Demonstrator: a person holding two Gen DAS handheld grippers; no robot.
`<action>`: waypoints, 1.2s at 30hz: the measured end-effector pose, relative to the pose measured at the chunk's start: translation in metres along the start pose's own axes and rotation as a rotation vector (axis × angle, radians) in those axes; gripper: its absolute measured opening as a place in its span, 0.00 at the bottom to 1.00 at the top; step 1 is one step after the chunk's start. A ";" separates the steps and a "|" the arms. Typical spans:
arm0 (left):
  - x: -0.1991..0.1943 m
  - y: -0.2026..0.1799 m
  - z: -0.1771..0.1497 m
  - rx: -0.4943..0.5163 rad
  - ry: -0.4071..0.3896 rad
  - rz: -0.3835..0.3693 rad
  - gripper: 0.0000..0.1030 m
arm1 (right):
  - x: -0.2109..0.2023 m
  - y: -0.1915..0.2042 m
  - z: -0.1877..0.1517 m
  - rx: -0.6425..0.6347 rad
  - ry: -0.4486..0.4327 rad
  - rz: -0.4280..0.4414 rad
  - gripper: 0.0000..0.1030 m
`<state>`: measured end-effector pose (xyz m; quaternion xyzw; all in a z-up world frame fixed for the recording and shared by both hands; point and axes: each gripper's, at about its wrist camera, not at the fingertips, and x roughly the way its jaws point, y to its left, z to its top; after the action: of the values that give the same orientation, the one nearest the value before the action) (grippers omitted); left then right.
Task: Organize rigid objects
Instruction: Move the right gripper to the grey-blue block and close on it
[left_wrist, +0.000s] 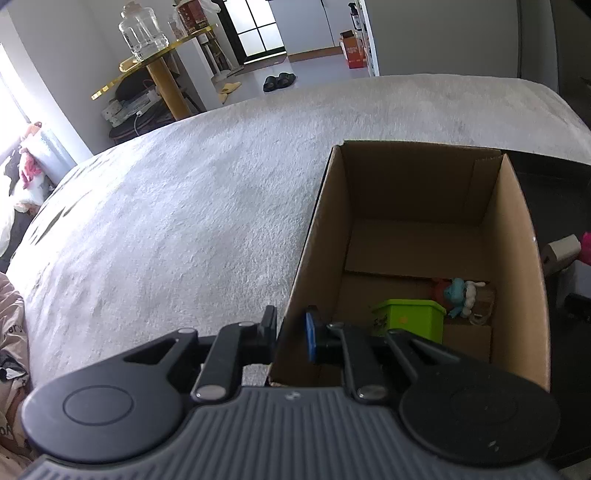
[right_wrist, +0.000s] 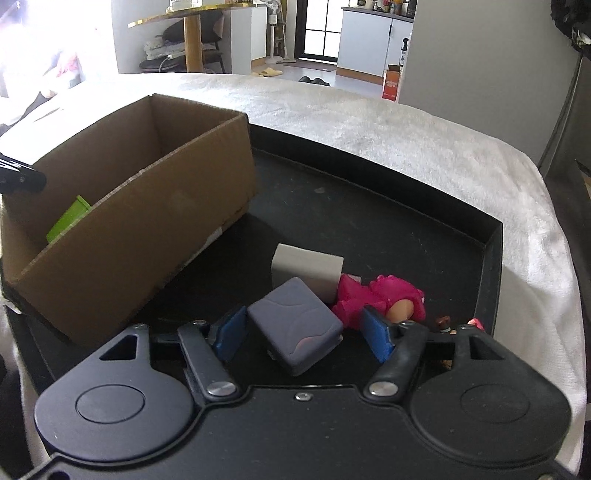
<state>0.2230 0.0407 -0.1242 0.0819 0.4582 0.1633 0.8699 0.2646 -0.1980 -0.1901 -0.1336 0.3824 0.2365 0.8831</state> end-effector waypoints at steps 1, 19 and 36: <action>0.000 0.000 0.000 0.004 -0.002 -0.001 0.14 | 0.001 0.000 0.000 0.001 0.001 0.000 0.67; -0.011 -0.008 -0.010 0.107 -0.056 -0.035 0.09 | -0.009 0.005 0.002 -0.008 0.026 0.027 0.53; -0.031 -0.027 -0.025 0.246 -0.109 -0.091 0.08 | -0.024 0.005 0.006 -0.022 -0.002 0.033 0.53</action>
<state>0.1918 0.0043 -0.1222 0.1758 0.4298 0.0616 0.8835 0.2517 -0.1982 -0.1686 -0.1365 0.3810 0.2556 0.8780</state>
